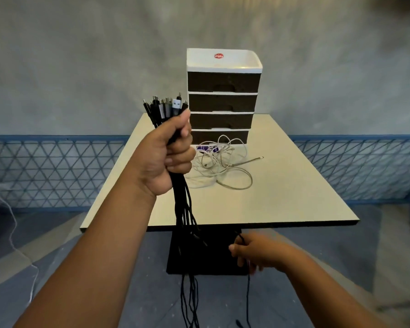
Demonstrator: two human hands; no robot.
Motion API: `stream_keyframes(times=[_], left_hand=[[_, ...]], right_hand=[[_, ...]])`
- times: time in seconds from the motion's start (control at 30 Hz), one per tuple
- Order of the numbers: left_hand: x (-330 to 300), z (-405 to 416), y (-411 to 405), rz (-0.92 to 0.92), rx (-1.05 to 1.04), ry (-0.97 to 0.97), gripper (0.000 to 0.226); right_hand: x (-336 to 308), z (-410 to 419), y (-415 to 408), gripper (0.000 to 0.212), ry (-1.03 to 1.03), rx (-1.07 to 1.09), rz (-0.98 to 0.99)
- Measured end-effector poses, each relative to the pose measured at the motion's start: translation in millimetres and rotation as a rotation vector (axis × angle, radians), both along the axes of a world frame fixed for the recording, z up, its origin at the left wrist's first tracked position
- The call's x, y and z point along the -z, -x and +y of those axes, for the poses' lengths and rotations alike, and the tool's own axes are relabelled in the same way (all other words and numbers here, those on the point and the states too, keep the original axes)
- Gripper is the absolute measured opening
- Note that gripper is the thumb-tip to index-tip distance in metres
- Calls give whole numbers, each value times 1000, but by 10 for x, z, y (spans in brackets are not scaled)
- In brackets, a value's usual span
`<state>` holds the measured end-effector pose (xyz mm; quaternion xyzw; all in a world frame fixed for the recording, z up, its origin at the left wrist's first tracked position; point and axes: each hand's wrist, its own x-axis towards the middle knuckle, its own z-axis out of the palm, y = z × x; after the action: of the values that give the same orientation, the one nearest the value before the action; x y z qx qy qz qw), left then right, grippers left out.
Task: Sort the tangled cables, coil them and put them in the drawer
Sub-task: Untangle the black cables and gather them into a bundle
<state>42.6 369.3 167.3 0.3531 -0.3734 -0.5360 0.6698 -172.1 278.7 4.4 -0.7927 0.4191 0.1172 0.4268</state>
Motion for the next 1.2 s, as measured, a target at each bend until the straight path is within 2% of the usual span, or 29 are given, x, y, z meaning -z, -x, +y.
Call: stream_keyframes(times=[0.07, 0.1, 0.13, 0.17, 0.23, 0.3, 0.33, 0.4, 0.47, 0.6, 0.73, 0.9, 1.0, 1.2], left_hand=[[-28, 29, -37, 31, -24, 17, 38], [-30, 39, -40, 38, -38, 23, 38], [-23, 52, -39, 36, -58, 23, 38], [-11, 59, -24, 28, -81, 19, 39], [27, 68, 38, 20, -116, 9, 42], [56, 64, 122, 37, -130, 14, 45], [60, 63, 161, 51, -135, 18, 46], [48, 61, 236, 78, -164, 25, 47], [38, 49, 306, 99, -204, 29, 48], [79, -2, 344, 201, -258, 15, 48], [84, -36, 198, 377, -275, 56, 53], [14, -54, -9, 464, -373, 119, 50], [149, -124, -46, 483, -444, 94, 46], [634, -280, -130, 883, -435, 130, 34]], right_hand=[[52, 90, -39, 38, 47, -69, 132], [20, 119, -57, 48, 145, -120, 207], [-40, 146, -90, 55, 283, -151, 240], [-138, 183, -139, 56, 388, -140, 169], [-402, 303, -252, 46, 363, -37, -228], [-668, 467, -382, 36, 109, 36, -691], [-765, 533, -450, 35, -18, 41, -842], [-833, 616, -564, 36, -119, 47, -1004], [-832, 657, -654, 32, -148, 59, -1086], [-752, 604, -669, 31, -234, 57, -1088], [-612, 496, -568, 16, -177, -46, -944], [-341, 402, -357, 34, -217, -85, -872], [-296, 347, -312, 35, -235, -73, -855], [-273, 288, -231, 40, -411, 12, -868]])
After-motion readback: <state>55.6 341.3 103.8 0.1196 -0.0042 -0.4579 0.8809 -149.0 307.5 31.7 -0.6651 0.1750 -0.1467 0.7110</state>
